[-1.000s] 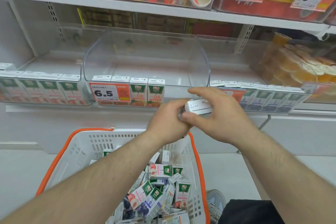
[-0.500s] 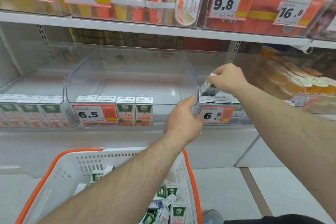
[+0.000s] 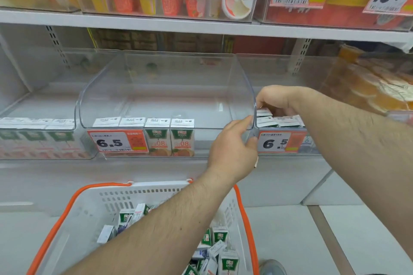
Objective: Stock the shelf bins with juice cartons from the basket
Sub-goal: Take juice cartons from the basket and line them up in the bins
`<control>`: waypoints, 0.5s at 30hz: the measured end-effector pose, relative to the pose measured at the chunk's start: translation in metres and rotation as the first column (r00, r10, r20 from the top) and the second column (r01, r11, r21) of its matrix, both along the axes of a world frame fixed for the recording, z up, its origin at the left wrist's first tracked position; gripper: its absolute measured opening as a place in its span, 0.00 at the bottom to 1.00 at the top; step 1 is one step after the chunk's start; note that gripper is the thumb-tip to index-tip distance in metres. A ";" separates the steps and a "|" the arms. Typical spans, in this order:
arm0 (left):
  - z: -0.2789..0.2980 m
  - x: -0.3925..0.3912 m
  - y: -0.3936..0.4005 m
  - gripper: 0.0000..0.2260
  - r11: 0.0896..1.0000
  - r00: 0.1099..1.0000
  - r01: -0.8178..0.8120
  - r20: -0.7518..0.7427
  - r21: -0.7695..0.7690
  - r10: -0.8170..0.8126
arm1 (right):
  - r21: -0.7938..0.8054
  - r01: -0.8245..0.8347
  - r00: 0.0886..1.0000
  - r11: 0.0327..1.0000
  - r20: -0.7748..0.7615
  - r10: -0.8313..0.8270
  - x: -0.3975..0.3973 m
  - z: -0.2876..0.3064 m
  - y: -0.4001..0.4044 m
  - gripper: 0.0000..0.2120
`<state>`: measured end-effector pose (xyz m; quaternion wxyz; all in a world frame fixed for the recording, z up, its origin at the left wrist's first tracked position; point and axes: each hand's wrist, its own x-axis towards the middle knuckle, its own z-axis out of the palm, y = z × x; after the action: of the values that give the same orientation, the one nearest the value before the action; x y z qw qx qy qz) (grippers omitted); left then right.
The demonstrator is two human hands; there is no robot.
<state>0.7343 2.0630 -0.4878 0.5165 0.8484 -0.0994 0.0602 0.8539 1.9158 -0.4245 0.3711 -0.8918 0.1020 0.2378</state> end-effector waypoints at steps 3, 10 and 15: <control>0.009 -0.005 0.006 0.15 0.964 0.996 -0.075 -0.061 -0.256 0.062 | -0.052 -0.038 0.999 0.998 0.009 0.038 0.002 0.003 -0.001 0.09; 0.042 -0.018 0.037 0.10 0.670 0.902 -0.370 -0.422 -0.644 0.092 | -0.318 0.020 0.950 0.948 0.301 0.081 -0.013 0.012 0.005 0.06; 0.059 -0.029 0.059 0.08 0.536 0.824 -0.480 -0.566 -0.695 0.004 | 0.024 0.262 0.519 0.965 0.839 -0.162 -0.085 0.030 0.043 0.12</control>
<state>0.7056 2.1222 -0.4292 0.8393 0.5028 0.2009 -0.0488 0.7693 1.9590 -0.3943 0.3532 -0.8959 0.0338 -0.2672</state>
